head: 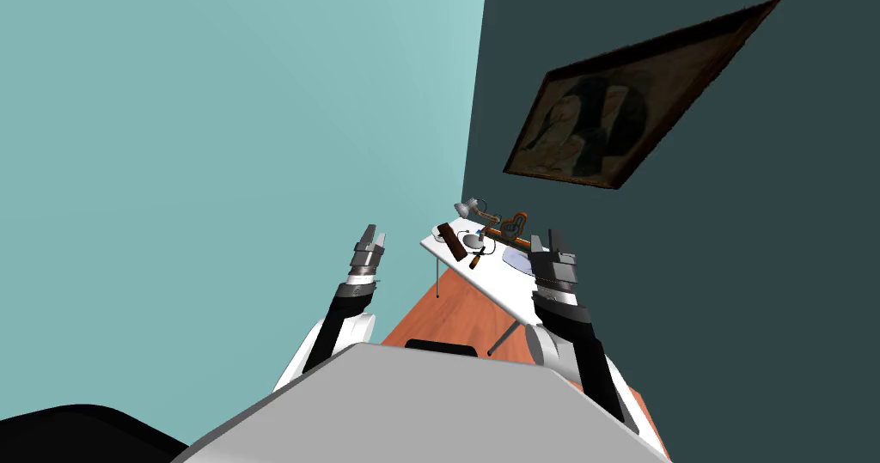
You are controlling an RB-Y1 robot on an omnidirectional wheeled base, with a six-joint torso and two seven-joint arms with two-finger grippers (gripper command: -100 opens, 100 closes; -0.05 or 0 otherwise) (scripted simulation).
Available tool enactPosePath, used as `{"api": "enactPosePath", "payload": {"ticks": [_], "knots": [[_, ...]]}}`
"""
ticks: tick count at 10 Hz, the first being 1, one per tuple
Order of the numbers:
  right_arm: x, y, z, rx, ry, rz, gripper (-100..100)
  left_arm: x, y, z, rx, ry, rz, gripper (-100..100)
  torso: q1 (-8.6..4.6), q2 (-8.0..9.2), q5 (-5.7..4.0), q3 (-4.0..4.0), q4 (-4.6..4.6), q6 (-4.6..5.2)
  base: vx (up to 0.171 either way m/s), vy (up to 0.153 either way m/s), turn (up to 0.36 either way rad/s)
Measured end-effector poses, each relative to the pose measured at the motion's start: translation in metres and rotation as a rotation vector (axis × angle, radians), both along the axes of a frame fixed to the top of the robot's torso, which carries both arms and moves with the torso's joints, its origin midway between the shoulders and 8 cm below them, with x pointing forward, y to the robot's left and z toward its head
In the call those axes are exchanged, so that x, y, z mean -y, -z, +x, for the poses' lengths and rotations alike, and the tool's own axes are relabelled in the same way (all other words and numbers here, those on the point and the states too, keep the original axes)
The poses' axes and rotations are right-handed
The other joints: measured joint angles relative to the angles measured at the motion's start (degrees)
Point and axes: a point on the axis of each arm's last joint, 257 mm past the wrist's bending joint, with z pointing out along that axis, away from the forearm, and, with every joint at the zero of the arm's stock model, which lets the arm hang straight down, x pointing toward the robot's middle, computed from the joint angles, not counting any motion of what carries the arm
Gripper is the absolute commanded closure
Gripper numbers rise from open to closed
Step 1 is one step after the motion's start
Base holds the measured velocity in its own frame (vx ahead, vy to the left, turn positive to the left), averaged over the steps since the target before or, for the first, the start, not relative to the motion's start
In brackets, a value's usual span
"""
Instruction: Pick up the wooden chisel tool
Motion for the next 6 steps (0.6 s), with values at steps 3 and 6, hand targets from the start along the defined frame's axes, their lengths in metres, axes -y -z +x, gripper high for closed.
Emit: {"api": "enactPosePath", "payload": {"ticks": [3,6], "knots": [[-0.007,0.010,0.004,-0.043,-0.014,-0.083,-100,0.000,0.000,0.000,0.000,0.000,0.000,0,-0.05,0.01,-0.01,0.01,0.00,-0.01,-0.003,-0.008,0.119],[-0.016,0.027,0.007,-0.103,-0.027,-0.189,-100,0.000,0.000,0.000,0.000,0.000,0.000,0,-0.06,0.02,-0.01,0.01,0.01,0.00,-0.006,-0.009,0.112]]}}
